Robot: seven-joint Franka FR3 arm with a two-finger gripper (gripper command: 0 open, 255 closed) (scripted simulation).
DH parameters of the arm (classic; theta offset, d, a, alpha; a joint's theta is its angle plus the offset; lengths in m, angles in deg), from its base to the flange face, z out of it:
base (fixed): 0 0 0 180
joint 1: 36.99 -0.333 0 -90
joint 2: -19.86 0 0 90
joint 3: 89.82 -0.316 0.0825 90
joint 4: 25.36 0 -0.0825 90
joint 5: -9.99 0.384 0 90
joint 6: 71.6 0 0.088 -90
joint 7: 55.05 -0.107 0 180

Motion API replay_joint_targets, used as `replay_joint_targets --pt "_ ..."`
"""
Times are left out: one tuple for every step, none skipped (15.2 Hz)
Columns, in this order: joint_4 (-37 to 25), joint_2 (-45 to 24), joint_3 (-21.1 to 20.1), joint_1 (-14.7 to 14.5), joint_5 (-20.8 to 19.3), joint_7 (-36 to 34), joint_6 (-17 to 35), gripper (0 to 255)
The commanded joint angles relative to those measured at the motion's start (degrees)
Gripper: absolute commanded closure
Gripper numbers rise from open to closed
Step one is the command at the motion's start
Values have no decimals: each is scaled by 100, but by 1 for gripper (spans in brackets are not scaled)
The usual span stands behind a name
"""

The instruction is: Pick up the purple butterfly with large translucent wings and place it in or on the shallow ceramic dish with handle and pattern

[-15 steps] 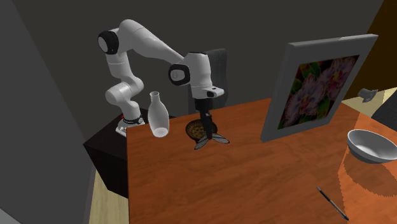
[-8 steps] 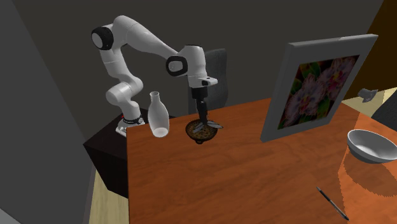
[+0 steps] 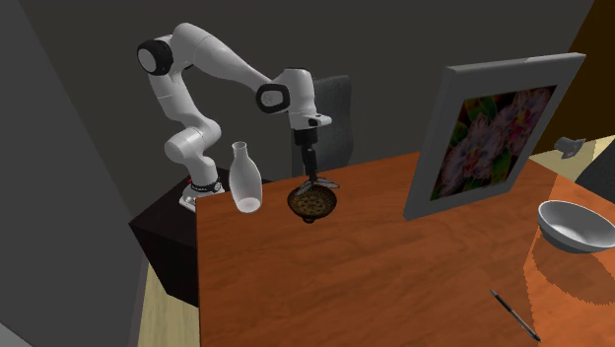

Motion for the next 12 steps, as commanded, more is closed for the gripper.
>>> replay_joint_targets --pt "113 -34 -10 8 -44 -72 138 255" --pt "163 -62 -12 16 -70 -105 212 255" --pt "211 -92 -14 24 -97 -139 286 255" --pt "258 -124 -16 32 -124 -173 361 255" --pt "304 -156 -19 40 -153 -209 435 255" --pt "348 -190 -21 49 -183 -245 510 255" --pt "391 -226 -24 58 -215 -283 584 255" --pt "433 -263 -26 68 -248 -321 658 255" --pt "506 -333 -32 86 -312 -394 794 255" --pt "506 -333 -32 86 -312 -394 794 255" --pt "506 -333 -32 86 -312 -394 794 255" --pt "506 -333 -31 86 -312 -394 794 255"
